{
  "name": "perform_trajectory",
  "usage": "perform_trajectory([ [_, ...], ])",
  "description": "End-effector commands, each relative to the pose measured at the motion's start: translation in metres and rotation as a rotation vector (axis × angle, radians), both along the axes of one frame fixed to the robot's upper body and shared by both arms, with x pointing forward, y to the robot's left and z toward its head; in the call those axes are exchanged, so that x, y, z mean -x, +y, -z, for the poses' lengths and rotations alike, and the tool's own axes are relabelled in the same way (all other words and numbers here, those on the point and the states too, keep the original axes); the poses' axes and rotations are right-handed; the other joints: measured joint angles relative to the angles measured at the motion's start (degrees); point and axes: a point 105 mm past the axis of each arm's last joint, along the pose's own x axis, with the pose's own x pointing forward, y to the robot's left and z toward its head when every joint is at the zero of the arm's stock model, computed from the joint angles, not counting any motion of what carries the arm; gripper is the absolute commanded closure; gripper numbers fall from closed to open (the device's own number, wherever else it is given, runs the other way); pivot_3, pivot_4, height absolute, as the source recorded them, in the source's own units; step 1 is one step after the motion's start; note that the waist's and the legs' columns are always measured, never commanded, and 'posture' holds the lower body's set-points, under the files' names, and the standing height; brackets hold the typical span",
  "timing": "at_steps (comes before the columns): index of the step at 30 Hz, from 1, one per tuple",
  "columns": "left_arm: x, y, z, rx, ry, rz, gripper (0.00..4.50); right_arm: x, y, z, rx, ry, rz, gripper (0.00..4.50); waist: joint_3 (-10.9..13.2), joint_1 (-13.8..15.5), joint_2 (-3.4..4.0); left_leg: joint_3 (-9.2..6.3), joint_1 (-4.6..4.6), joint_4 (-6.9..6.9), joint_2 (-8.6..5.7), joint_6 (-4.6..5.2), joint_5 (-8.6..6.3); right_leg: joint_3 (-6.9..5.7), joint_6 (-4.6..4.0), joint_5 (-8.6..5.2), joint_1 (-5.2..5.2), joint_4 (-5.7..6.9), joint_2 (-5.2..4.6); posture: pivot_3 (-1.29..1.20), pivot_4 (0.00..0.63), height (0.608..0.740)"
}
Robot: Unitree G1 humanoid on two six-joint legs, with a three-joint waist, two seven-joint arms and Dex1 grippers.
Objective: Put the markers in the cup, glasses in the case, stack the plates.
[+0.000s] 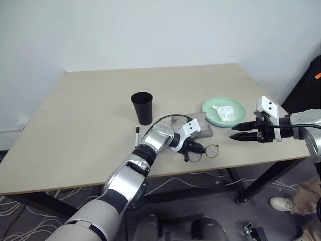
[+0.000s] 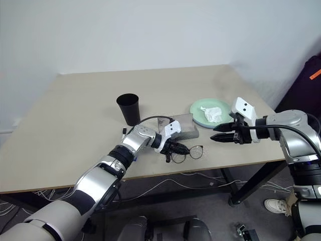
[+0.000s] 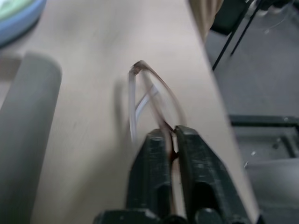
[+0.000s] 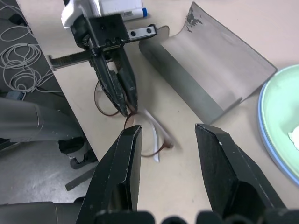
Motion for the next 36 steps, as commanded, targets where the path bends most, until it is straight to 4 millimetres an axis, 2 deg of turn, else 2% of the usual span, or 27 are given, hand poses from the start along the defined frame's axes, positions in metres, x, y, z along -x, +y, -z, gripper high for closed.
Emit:
perform_trajectory([
  [1,-0.004,0.001,-0.005,-0.006,-0.039,-0.008,4.46,0.000,0.004,-0.013,-0.009,-0.053,-0.025,2.55,0.0,0.0,-0.01,0.00,0.00,0.03,0.00,0.00,0.00,0.00,0.01,0.01,0.00,0.00,0.00,0.00,0.000,0.716],
  [6,-0.007,0.002,-0.007,-0.003,-0.055,-0.015,4.46,-0.001,0.004,-0.013,-0.007,-0.055,-0.027,2.55,0.0,-0.1,-0.01,-0.08,-0.01,0.13,-0.03,0.00,0.00,-0.02,0.03,0.02,0.01,-0.03,-0.03,0.00,0.000,0.716],
  [11,-0.017,0.009,-0.040,0.063,-0.083,-0.001,4.46,-0.002,0.006,-0.015,-0.006,-0.057,-0.036,2.55,0.0,-0.2,-0.03,-0.25,-0.02,0.24,-0.08,0.00,0.00,-0.12,0.03,0.02,-0.07,-0.09,-0.04,0.00,0.000,0.716],
  [14,-0.038,0.019,-0.065,0.106,-0.175,-0.089,4.46,-0.004,0.009,-0.015,-0.007,-0.058,-0.045,2.55,0.2,-0.3,-0.14,-0.43,-0.02,0.31,-0.09,0.00,0.00,-0.28,0.04,0.02,-0.16,-0.10,-0.06,0.00,0.000,0.716],
  [20,-0.071,0.032,-0.094,0.163,-0.347,-0.287,4.46,-0.005,0.014,-0.016,-0.012,-0.061,-0.061,2.55,0.2,-0.1,-0.14,-0.82,-0.02,0.36,-0.23,0.00,-0.01,-0.38,0.04,0.02,-0.13,-0.16,-0.05,0.00,0.000,0.716],
  [22,-0.074,0.032,-0.095,0.160,-0.373,-0.302,4.46,-0.005,0.015,-0.017,-0.012,-0.062,-0.063,2.55,0.2,-0.1,-0.14,-0.87,-0.02,0.35,-0.29,0.00,-0.01,-0.36,0.05,0.03,-0.12,-0.14,-0.05,0.00,0.000,0.716],
  [27,-0.079,0.032,-0.083,0.106,-0.456,-0.348,4.46,-0.003,0.016,-0.019,-0.013,-0.066,-0.070,2.55,0.2,-0.1,-0.16,-1.08,-0.03,0.19,-0.53,-0.04,-0.03,-0.23,0.11,0.08,-0.13,-0.07,-0.03,0.00,0.000,0.716],
  [31,-0.075,0.028,-0.071,0.096,-0.463,-0.347,4.46,0.000,0.017,-0.020,-0.015,-0.065,-0.071,2.55,0.2,0.1,-0.16,-1.27,-0.04,0.00,-0.73,-0.14,-0.11,-0.14,0.23,0.23,-0.14,-0.04,-0.03,0.00,0.000,0.716],
  [36,-0.066,0.025,-0.046,0.074,-0.461,-0.321,4.46,0.003,0.018,-0.020,-0.018,-0.066,-0.070,2.55,0.2,0.1,-0.16,-1.24,-0.06,0.01,-0.79,-0.04,-0.18,-0.10,0.27,0.24,-0.13,-0.09,-0.05,0.00,0.000,0.716],
])
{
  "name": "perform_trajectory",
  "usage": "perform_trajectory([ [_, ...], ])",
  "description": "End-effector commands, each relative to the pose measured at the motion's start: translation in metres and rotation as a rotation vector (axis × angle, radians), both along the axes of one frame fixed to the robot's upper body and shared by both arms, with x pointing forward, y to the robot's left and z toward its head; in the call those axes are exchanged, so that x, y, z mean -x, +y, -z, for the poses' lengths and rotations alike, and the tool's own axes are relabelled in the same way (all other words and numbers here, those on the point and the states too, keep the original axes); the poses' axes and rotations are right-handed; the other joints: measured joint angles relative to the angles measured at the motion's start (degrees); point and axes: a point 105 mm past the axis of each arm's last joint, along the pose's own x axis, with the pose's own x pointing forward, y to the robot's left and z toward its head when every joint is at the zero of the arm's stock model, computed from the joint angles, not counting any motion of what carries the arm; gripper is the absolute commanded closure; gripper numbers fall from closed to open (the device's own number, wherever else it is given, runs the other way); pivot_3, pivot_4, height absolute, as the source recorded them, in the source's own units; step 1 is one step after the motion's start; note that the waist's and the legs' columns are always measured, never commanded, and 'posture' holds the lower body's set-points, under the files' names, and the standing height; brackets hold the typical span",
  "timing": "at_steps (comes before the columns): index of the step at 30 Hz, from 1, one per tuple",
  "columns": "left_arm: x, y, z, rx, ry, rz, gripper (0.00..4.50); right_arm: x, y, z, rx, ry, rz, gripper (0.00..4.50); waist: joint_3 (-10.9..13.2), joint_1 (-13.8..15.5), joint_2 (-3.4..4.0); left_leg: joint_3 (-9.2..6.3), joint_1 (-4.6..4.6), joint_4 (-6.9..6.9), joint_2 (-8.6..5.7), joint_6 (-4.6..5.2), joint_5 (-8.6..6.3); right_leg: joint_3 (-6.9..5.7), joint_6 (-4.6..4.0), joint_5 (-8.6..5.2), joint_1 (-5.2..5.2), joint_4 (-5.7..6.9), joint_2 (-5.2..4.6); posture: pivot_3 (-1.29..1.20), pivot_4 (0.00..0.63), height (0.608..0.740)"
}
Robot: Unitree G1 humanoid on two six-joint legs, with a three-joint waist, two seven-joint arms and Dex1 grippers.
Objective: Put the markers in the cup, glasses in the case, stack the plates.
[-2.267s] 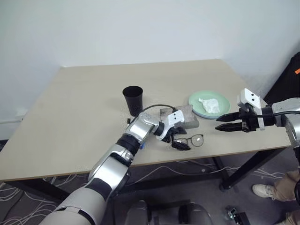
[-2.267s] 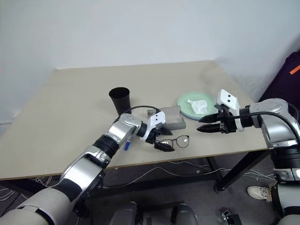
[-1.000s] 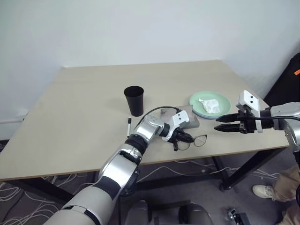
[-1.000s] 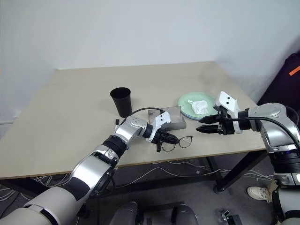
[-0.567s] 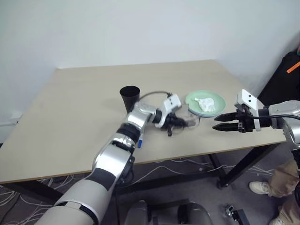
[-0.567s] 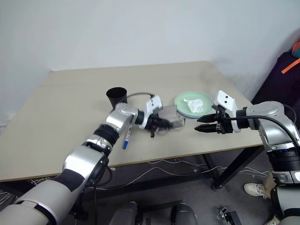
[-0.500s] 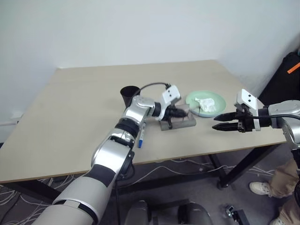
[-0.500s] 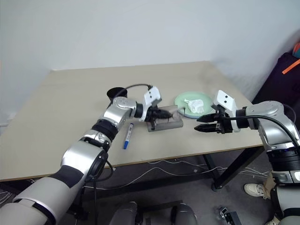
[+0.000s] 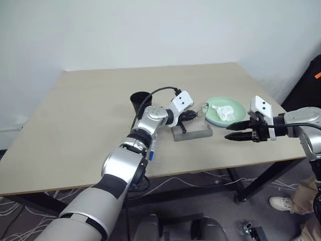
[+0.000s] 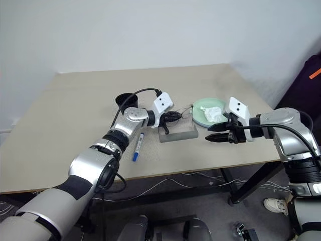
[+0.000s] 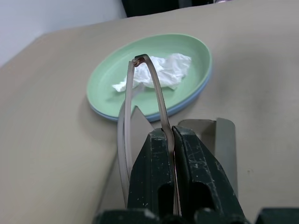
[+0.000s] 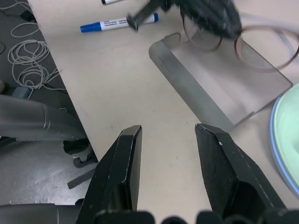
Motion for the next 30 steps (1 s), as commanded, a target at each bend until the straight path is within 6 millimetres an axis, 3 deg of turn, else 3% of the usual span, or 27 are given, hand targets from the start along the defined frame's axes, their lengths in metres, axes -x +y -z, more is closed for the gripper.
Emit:
perform_trajectory([
  [1,0.004,-0.003,0.005,-0.026,-0.035,0.028,4.46,0.001,0.000,-0.017,-0.015,-0.058,0.001,2.55,0.0,0.0,-0.01,0.00,0.00,0.02,0.00,0.00,0.00,0.00,0.00,0.00,0.01,0.00,0.00,0.00,0.000,0.716],
  [5,0.008,0.005,0.023,-0.069,-0.010,0.018,4.46,0.004,0.000,-0.017,-0.019,-0.058,0.005,2.55,0.0,0.0,-0.01,-0.07,0.01,0.10,0.00,-0.03,-0.02,-0.02,-0.06,-0.03,0.04,0.01,-0.01,0.00,0.000,0.716],
  [13,0.015,0.011,0.029,-0.077,0.076,0.087,4.46,0.007,0.000,-0.014,-0.019,-0.056,0.012,2.55,0.0,-0.1,-0.05,-0.12,0.03,0.13,-0.03,-0.03,-0.02,-0.03,-0.06,-0.03,0.08,0.01,-0.02,0.00,0.000,0.716],
  [30,0.027,0.027,0.005,-0.071,0.272,0.269,4.46,0.005,0.003,-0.008,-0.008,-0.054,0.011,2.55,0.0,0.0,-0.06,-0.13,0.02,0.12,-0.04,-0.02,-0.02,-0.03,-0.06,-0.03,0.06,0.01,-0.01,0.00,0.000,0.716],
])
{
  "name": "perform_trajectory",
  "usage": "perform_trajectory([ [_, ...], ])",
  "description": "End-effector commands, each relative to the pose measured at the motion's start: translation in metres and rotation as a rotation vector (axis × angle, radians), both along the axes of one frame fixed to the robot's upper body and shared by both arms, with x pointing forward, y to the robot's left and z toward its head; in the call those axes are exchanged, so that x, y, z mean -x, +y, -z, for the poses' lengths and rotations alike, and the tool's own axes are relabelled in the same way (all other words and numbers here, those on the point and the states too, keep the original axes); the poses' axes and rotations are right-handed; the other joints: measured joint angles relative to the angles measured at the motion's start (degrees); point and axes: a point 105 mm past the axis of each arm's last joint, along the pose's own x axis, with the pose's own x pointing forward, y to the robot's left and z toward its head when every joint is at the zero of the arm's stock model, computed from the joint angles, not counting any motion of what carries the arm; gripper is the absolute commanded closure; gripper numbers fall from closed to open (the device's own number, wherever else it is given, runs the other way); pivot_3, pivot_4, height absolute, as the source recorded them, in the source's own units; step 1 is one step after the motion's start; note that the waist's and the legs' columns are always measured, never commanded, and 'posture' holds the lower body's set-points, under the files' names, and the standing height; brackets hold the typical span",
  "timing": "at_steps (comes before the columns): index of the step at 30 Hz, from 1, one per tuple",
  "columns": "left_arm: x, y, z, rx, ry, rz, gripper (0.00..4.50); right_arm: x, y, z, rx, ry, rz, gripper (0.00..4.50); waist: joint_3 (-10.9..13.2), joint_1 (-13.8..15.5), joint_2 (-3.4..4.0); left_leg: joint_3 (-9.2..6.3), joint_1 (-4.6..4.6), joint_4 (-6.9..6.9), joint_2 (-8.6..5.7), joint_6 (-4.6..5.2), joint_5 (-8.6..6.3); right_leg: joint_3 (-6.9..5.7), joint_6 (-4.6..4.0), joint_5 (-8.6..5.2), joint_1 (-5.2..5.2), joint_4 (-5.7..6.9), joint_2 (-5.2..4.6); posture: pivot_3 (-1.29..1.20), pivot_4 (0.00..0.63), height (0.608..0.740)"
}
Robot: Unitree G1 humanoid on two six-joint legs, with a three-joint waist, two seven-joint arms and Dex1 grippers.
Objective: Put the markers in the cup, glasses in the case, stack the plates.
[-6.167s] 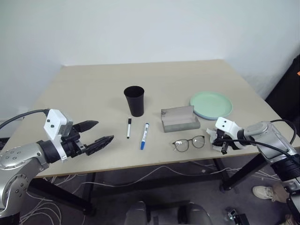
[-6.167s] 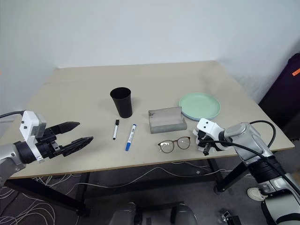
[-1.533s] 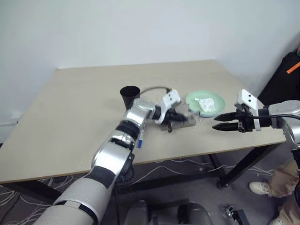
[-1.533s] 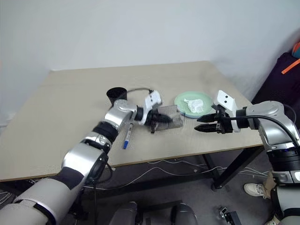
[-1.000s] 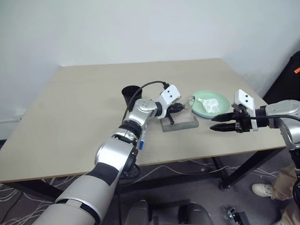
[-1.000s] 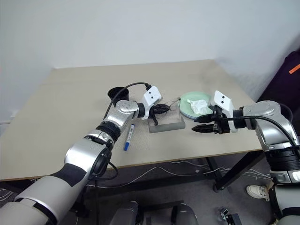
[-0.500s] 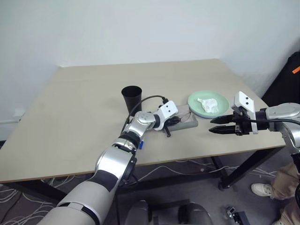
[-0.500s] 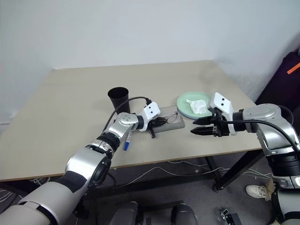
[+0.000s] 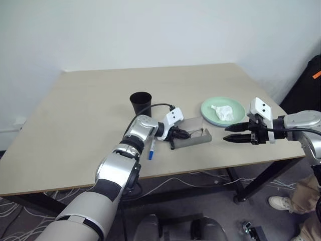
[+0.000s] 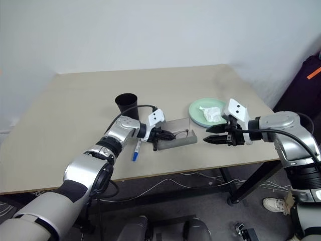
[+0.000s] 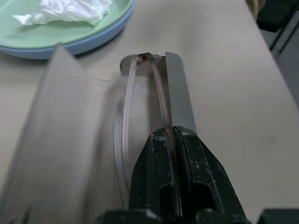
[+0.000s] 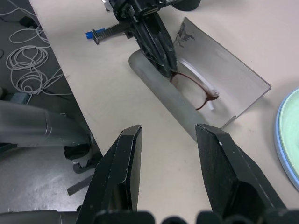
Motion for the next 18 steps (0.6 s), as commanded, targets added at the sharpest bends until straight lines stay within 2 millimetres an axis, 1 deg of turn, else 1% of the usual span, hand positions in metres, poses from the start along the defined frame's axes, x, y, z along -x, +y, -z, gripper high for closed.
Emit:
perform_trajectory([
  [1,-0.001,-0.005,-0.025,0.037,-0.008,0.069,4.46,0.000,0.001,-0.009,0.004,-0.043,-0.014,2.55,0.0,0.0,0.00,0.00,0.00,0.00,0.00,0.00,0.00,0.00,0.00,0.00,0.00,0.00,0.00,0.00,0.000,0.716],
  [4,0.008,-0.008,-0.027,0.055,0.054,0.128,4.46,0.000,0.001,-0.009,0.004,-0.042,-0.014,2.55,0.0,0.0,0.00,-0.01,0.00,0.00,0.00,0.00,0.00,0.00,0.00,0.00,-0.01,0.00,0.00,0.00,0.000,0.716],
  [8,0.016,-0.010,-0.022,0.052,0.095,0.176,4.46,0.001,0.002,-0.009,0.005,-0.041,-0.015,2.55,0.0,0.0,-0.01,-0.01,0.00,0.00,0.00,0.00,0.00,0.00,0.00,0.00,0.00,0.00,0.00,0.00,0.000,0.716],
  [12,0.017,-0.011,-0.010,0.019,0.063,0.171,4.46,0.001,0.002,-0.009,0.007,-0.042,-0.017,2.55,0.0,0.0,0.00,-0.01,0.00,0.00,0.00,0.00,0.00,0.00,0.00,0.00,0.00,0.00,0.00,0.00,0.000,0.716],
  [14,0.014,-0.011,-0.007,0.004,0.028,0.146,4.46,0.001,0.002,-0.010,0.006,-0.043,-0.019,2.55,0.0,0.0,0.00,0.00,0.00,0.00,0.00,0.00,0.00,0.01,0.00,0.00,0.01,0.00,0.00,0.00,0.000,0.716],
  [17,0.007,-0.011,-0.005,-0.013,-0.021,0.092,3.82,0.000,0.003,-0.010,0.007,-0.044,-0.019,2.55,0.0,0.0,-0.01,-0.01,0.00,0.00,0.00,0.01,0.01,0.01,0.04,0.03,0.00,0.01,0.01,0.00,0.000,0.716],
  [18,0.004,-0.011,-0.007,-0.011,-0.032,0.076,3.52,0.000,0.003,-0.010,0.007,-0.045,-0.019,2.55,0.0,0.0,0.00,-0.01,0.00,0.00,0.00,0.01,0.01,0.01,0.07,0.05,0.00,0.02,0.01,0.00,0.000,0.716],
])
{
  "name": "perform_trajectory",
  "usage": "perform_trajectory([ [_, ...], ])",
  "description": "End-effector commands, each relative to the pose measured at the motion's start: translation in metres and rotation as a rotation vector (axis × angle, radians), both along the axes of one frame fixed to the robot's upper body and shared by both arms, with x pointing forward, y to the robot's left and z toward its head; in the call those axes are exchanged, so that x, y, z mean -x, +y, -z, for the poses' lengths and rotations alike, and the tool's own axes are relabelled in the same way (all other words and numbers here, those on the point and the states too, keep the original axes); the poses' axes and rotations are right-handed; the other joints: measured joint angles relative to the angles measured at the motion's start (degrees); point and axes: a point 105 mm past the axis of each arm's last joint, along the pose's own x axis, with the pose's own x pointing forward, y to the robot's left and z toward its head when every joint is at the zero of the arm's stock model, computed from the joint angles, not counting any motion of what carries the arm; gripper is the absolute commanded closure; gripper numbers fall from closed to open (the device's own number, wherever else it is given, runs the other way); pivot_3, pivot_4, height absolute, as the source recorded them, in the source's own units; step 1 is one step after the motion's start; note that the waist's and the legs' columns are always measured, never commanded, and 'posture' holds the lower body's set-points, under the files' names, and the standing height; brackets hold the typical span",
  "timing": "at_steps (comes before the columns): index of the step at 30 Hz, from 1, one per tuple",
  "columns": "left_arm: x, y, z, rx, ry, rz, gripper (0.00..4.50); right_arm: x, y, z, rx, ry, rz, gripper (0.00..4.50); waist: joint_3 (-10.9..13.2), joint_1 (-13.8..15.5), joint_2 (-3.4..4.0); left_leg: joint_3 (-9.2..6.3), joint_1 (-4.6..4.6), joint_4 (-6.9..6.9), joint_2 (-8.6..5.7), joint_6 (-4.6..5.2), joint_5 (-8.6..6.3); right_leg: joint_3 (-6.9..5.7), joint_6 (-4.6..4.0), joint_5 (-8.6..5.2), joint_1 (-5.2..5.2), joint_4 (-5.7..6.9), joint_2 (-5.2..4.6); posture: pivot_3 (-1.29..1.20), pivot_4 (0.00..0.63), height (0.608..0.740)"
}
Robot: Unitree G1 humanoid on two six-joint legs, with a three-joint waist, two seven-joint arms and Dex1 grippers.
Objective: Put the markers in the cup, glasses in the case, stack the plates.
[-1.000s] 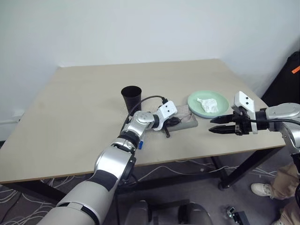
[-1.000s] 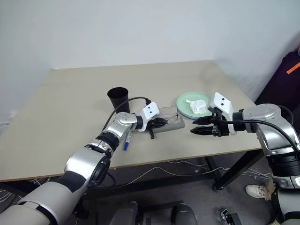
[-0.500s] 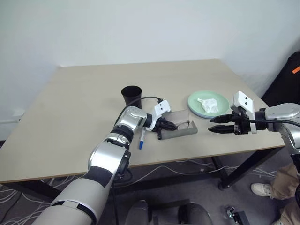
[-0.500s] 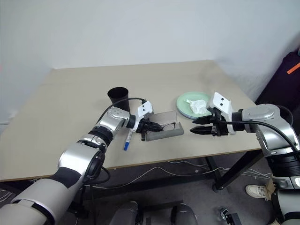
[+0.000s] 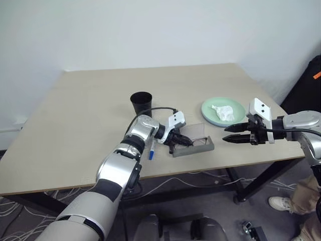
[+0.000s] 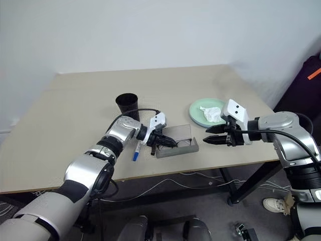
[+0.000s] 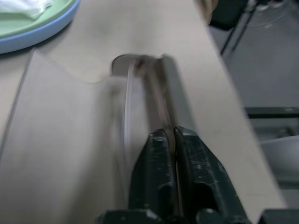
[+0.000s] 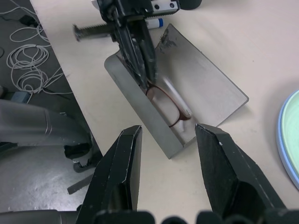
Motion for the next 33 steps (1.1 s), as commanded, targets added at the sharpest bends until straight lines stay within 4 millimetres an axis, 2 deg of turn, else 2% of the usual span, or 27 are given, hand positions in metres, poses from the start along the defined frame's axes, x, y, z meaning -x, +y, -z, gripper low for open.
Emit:
perform_trajectory([
  [1,-0.012,-0.004,-0.017,0.016,-0.105,-0.034,3.21,-0.001,0.002,-0.011,0.003,-0.049,-0.016,2.55,0.0,0.0,0.00,0.00,0.01,0.00,0.00,0.00,0.00,0.00,0.02,0.01,0.00,0.00,0.00,0.00,0.000,0.716],
  [5,-0.021,-0.008,-0.038,0.063,-0.183,-0.056,1.80,-0.003,0.003,-0.011,0.003,-0.050,-0.018,2.55,0.0,0.0,0.00,0.00,0.01,0.00,0.00,0.00,0.00,0.00,0.02,0.01,0.00,0.00,0.00,0.00,0.000,0.716],
  [7,-0.022,-0.014,-0.060,0.130,-0.166,-0.036,1.12,-0.004,0.004,-0.012,0.002,-0.051,-0.020,2.55,0.0,0.0,-0.01,0.00,0.00,0.00,0.00,0.00,0.00,0.00,0.02,0.01,0.00,0.00,-0.01,0.00,0.000,0.716],
  [9,-0.027,-0.019,-0.093,0.233,-0.185,-0.046,1.12,-0.005,0.005,-0.012,0.000,-0.053,-0.023,2.55,0.0,0.0,-0.08,0.00,-0.03,0.03,0.00,-0.01,0.00,0.00,0.00,0.00,-0.02,0.00,-0.01,0.00,0.000,0.716],
  [10,-0.029,-0.019,-0.102,0.261,-0.198,-0.059,1.12,-0.006,0.005,-0.012,-0.001,-0.054,-0.024,2.55,0.1,0.1,-0.12,-0.01,-0.03,0.03,0.00,-0.01,0.00,-0.02,-0.03,-0.02,-0.02,0.00,-0.01,0.00,0.000,0.716],
  [13,-0.042,-0.007,-0.107,0.245,-0.271,-0.151,1.12,-0.007,0.007,-0.013,-0.005,-0.057,-0.026,2.55,0.1,0.0,-0.11,-0.02,-0.03,0.04,-0.01,0.00,-0.01,0.00,-0.05,-0.03,0.01,-0.01,-0.03,0.00,0.000,0.716],
  [16,-0.055,0.008,-0.096,0.199,-0.288,-0.283,1.68,-0.009,0.008,-0.013,-0.008,-0.060,-0.028,2.55,0.0,-0.3,-0.07,0.02,0.06,-0.01,-0.02,0.02,-0.02,0.05,0.04,0.03,0.04,0.00,-0.01,0.00,0.000,0.716],
  [24,-0.067,0.026,-0.058,0.065,-0.334,-0.463,4.45,-0.012,0.010,-0.015,-0.009,-0.075,-0.037,2.55,0.1,0.0,-0.11,-0.05,0.03,0.02,-0.05,0.02,-0.01,0.06,0.06,0.04,0.01,0.03,0.04,0.00,0.000,0.716],
  [33,-0.062,0.024,-0.035,-0.028,-0.334,-0.438,4.45,-0.011,0.011,-0.015,-0.008,-0.080,-0.041,2.55,0.1,0.1,-0.11,-0.05,0.01,0.03,-0.09,0.02,-0.02,0.06,0.07,0.05,0.01,0.02,0.01,0.00,0.000,0.716],
])
